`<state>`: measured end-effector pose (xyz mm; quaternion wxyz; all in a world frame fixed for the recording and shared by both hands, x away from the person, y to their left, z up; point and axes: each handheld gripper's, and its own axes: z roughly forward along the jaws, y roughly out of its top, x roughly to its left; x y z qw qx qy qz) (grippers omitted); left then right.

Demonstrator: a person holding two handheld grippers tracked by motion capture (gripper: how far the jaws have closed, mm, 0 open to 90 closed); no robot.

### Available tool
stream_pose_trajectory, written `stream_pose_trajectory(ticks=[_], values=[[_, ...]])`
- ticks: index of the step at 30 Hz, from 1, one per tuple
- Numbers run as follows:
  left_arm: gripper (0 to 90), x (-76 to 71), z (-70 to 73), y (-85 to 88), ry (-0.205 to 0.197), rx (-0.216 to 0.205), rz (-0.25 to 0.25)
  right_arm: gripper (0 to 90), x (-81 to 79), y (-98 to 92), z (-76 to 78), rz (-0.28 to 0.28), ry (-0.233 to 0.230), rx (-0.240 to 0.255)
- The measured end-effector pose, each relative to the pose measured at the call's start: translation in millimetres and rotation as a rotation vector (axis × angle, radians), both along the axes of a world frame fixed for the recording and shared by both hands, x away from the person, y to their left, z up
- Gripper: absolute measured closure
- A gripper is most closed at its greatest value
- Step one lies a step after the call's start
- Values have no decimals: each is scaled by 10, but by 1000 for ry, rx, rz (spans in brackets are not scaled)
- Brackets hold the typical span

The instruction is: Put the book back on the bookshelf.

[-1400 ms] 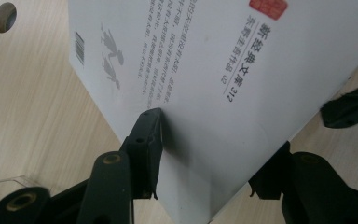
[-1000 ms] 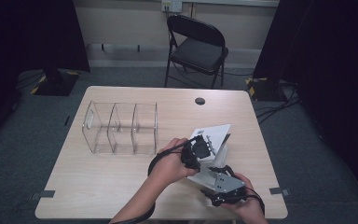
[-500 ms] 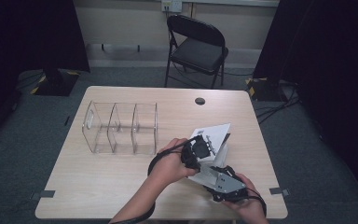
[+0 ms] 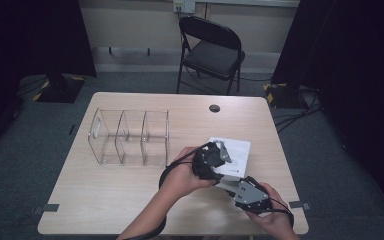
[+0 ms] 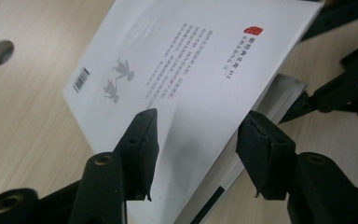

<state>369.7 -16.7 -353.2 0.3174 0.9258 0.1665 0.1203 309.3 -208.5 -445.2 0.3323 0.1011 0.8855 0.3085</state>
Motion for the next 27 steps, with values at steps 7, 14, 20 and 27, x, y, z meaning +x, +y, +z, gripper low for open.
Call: stream_pose_trajectory(ticks=[7, 14, 20, 27], values=[[409, -6, 27, 317, -24, -45, 18, 570, 41, -8, 76, 4, 30, -9], [341, -50, -108, 640, 18, -99, 44, 571, 106, -39, 226, 0, 93, 14], [287, -111, -228, 835, 35, -98, 56, 571, 166, -95, 374, 9, 158, 33], [252, -120, -692, 982, 100, -79, 95, 576, 222, -119, 515, 3, 215, 54]])
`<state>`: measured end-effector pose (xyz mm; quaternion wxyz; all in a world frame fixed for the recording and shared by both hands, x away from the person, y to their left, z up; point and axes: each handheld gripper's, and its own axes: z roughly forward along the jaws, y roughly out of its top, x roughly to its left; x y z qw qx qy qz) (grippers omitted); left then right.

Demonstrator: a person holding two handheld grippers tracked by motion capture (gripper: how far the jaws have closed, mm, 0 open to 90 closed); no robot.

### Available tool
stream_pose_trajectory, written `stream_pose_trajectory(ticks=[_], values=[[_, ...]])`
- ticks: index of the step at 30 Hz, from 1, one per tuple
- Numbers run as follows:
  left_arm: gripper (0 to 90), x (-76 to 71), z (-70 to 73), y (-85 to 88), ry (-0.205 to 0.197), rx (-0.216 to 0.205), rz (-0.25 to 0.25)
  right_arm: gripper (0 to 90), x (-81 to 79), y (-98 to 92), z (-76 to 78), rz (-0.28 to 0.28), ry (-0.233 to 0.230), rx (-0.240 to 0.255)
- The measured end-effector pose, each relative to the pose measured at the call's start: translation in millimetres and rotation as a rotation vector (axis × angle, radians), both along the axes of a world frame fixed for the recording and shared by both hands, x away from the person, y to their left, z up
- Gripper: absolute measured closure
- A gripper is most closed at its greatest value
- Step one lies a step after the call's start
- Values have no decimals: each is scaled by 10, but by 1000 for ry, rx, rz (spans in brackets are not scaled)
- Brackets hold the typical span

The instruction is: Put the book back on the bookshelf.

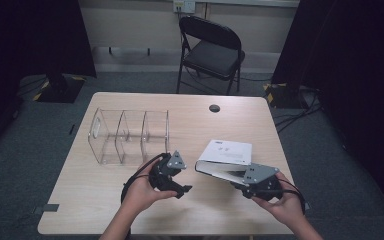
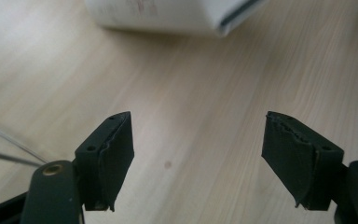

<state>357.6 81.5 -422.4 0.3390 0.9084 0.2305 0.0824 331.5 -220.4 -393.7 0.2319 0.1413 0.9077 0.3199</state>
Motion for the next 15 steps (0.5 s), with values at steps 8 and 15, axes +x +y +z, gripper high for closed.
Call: stream_pose_trajectory(ticks=[8, 15], values=[[257, 5, -404, 84, 62, 6, 38, 586, 9, -11, 106, 7, 34, -4], [240, 1, -498, 104, 63, 16, 43, 587, 19, 0, 127, 5, 45, -6]])
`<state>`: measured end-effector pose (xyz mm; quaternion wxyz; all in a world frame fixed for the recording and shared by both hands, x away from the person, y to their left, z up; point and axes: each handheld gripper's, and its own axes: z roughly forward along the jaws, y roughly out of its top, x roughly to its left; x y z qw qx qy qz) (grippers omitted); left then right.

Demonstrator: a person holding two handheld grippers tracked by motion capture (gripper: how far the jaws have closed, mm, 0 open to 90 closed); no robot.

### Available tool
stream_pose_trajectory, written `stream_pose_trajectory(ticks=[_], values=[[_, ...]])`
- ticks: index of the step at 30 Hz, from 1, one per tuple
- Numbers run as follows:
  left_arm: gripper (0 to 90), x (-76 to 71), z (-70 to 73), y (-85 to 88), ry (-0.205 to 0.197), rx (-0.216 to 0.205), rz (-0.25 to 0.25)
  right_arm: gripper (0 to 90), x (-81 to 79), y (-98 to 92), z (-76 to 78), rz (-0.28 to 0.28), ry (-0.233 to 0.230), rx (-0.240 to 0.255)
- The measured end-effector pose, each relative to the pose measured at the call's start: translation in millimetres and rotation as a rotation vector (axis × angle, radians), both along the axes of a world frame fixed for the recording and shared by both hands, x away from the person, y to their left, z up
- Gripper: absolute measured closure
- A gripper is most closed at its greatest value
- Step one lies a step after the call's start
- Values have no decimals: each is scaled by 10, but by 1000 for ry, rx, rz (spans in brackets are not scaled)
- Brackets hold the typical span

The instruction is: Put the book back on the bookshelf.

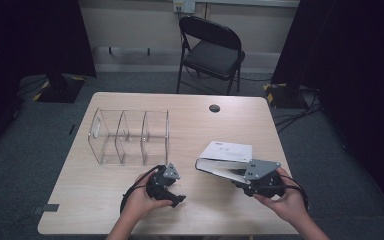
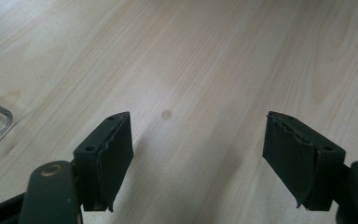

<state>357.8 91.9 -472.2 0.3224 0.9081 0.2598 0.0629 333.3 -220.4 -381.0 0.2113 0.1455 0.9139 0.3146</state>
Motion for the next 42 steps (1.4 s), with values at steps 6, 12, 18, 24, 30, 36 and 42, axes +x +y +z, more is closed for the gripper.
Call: stream_pose_trajectory(ticks=[6, 12, 18, 24, 30, 36, 42], values=[[237, -14, -127, 11, -15, -3, 19, 588, 6, 6, 19, 11, 6, -2], [197, -26, -162, 30, -54, -10, 12, 587, -6, 10, 56, 9, 29, 2], [141, -36, -229, 75, -88, -60, 1, 587, -6, 7, 108, 11, 56, 13], [120, -44, -283, 133, -116, -108, -18, 587, 1, 1, 156, 13, 84, 25], [109, -46, -284, 129, -117, -108, -17, 586, 17, 2, 186, 5, 103, 36], [101, -46, -286, 125, -116, -105, -19, 586, 45, -5, 242, 8, 138, 46], [86, -50, -285, 113, -113, -98, -18, 586, 71, -19, 282, 8, 160, 55]])
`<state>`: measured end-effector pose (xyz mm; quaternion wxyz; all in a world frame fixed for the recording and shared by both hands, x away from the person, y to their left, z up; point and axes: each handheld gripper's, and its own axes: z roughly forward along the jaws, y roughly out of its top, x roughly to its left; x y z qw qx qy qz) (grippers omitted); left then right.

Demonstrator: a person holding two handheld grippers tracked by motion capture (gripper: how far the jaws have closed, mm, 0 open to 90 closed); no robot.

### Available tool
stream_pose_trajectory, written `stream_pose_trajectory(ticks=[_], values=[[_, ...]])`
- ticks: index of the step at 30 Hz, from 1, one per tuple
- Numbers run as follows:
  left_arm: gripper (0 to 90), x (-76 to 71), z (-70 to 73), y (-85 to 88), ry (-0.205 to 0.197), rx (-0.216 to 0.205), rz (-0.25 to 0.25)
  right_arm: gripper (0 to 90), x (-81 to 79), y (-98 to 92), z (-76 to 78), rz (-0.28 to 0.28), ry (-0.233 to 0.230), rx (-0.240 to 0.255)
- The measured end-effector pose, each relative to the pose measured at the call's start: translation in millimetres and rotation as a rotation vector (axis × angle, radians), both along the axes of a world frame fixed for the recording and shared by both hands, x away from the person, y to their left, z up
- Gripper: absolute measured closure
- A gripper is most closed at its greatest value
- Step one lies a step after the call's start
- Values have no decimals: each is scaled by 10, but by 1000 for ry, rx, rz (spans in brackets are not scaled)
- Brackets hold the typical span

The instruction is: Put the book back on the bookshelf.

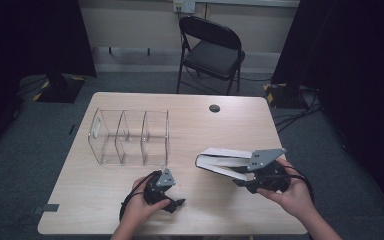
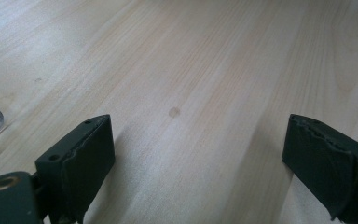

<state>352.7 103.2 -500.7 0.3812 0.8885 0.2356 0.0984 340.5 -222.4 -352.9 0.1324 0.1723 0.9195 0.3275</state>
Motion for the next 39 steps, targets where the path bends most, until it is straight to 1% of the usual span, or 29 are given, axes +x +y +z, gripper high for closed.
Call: stream_pose_trajectory(ticks=[4, 6, 8, 9, 11, 12, 13, 14, 21, 23, 27, 28, 29, 31, 32, 34, 35, 36, 38, 39], values=[[86, 0, 0, 0, 0, 0, 0, 587, 7, -7, 18, 3, 12, 3], [86, 0, 0, 0, 0, 0, 0, 586, 21, -19, 39, 2, 37, 13], [86, 0, 0, -1, 0, 0, 1, 586, 27, -23, 51, 5, 45, 12], [86, 0, 0, 0, 0, 0, 0, 586, 34, -29, 75, 2, 64, 16], [86, -1, 0, 0, 0, 0, 0, 587, 39, -33, 84, 6, 68, 17], [86, 0, 0, 0, 1, -2, 1, 587, 55, -49, 106, 5, 85, 27], [86, 0, 0, 0, 0, -1, 1, 587, 55, -49, 106, 5, 85, 27], [86, -1, -1, -1, 1, -3, 1, 589, 66, -63, 122, 4, 101, 37], [86, -1, -1, -1, 1, -2, 1, 602, 90, -73, 183, 17, 116, 31], [86, -1, -1, -1, 1, -2, 1, 608, 106, -71, 208, 21, 130, 27], [85, -1, 0, -1, 0, -1, 0, 630, 142, -71, 263, 10, 137, 26], [85, -2, -1, -1, 0, -2, 0, 639, 155, -75, 275, 9, 125, 24], [85, -3, -1, -1, 1, -1, 0, 639, 155, -75, 275, 9, 125, 24], [86, -5, -1, -1, 1, -2, 0, 663, 166, -73, 316, -2, 97, 2], [86, -10, -7, -9, 3, -18, 9, 666, 173, -72, 324, -5, 91, -2], [86, -10, -7, -9, 3, -18, 9, 683, 178, -64, 342, -11, 76, -14], [86, -10, -7, -9, 3, -18, 9, 697, 173, -54, 362, -18, 62, -34], [86, -10, -6, -8, 1, -17, 9, 708, 172, -41, 381, -18, 32, -56], [85, -11, -6, -8, -1, -17, 9, 724, 181, -19, 418, -38, 13, -96], [86, -13, -11, -8, -1, -24, 8, 728, 191, -6, 436, -42, 6, -115]])
